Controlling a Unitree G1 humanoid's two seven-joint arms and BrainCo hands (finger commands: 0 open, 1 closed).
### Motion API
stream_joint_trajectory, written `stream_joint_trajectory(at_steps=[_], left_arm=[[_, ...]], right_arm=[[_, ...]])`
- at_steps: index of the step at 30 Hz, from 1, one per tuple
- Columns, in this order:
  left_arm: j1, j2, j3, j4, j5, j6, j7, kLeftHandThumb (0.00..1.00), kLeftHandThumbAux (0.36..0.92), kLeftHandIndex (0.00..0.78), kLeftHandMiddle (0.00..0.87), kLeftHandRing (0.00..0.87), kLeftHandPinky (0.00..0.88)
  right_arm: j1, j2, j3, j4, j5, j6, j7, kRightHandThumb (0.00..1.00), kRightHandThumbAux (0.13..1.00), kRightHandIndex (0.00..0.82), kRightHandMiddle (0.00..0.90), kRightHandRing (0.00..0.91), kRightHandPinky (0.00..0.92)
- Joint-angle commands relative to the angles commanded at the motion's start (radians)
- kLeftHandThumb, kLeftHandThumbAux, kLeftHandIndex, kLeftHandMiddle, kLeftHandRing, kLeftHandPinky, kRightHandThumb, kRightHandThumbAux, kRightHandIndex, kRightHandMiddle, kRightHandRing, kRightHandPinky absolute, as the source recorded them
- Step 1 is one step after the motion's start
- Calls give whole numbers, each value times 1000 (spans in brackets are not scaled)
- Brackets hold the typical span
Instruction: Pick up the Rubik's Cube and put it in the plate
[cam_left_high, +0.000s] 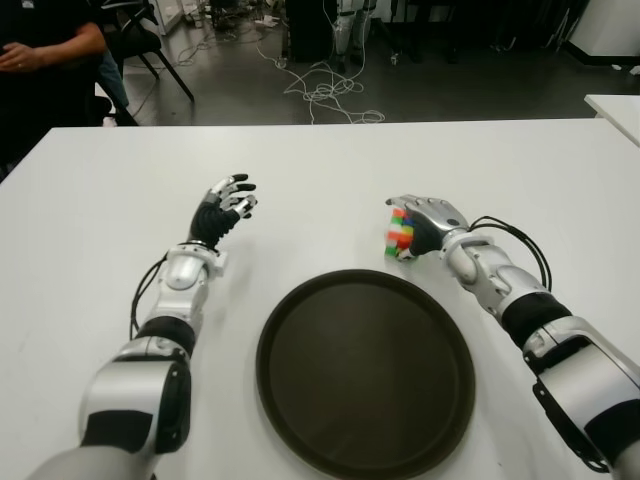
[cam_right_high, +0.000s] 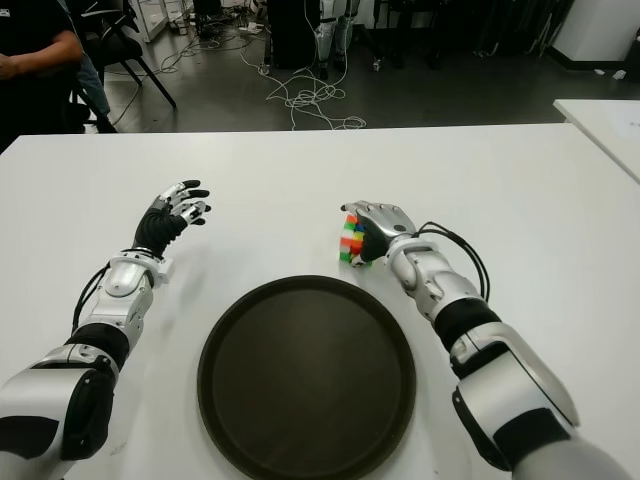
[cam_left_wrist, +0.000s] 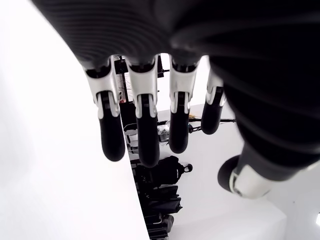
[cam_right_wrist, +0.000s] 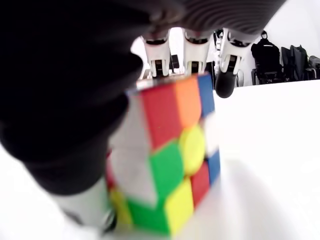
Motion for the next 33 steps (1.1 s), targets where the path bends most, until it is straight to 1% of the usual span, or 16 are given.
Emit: stream_joint_trajectory(at_steps=[1,2,3,4,6,10,17,22,31,33], left_arm=[[0,0,0,0,0,0,0,201,661,200,264,298,355],[-1,-1,0,0,-1,0,0,201,659,200,264,298,356],[-1,-1,0,0,-1,0,0,199,658,198,263,298,357],[-1,-1,0,0,-1,0,1,198,659,198,264,298,357],[-1,-2,0,0,0,-1,2,198,659,198,264,299,357],[-1,-4,0,-1,0,-3,5,205,667,203,271,302,359],[0,-8,5,-2,-6,-6,3,212,667,203,267,301,360],[-1,-10,9,-3,-14,-1,-5,212,665,205,262,296,354],[0,-8,2,-2,-13,-3,2,212,662,204,264,297,360],[1,-8,2,-3,-13,-5,2,221,665,215,269,299,361]], right_arm=[[0,0,0,1,2,-1,-2,548,808,232,355,332,368],[0,0,-1,1,6,-2,-2,648,769,276,409,352,386],[0,0,-5,1,11,-3,-2,712,743,310,443,376,406],[0,0,-7,0,14,-3,-3,754,726,334,459,394,418],[0,1,-9,0,19,-3,-4,790,711,355,474,410,429],[1,0,-15,-3,25,3,-13,822,698,387,469,417,430],[1,-1,-24,-3,27,19,-38,832,693,415,452,408,428],[-3,6,-32,20,28,46,-73,833,693,420,450,419,446],[3,23,-59,25,40,73,-133,832,694,416,452,423,446],[4,26,-63,25,42,78,-144,832,694,416,452,420,443]])
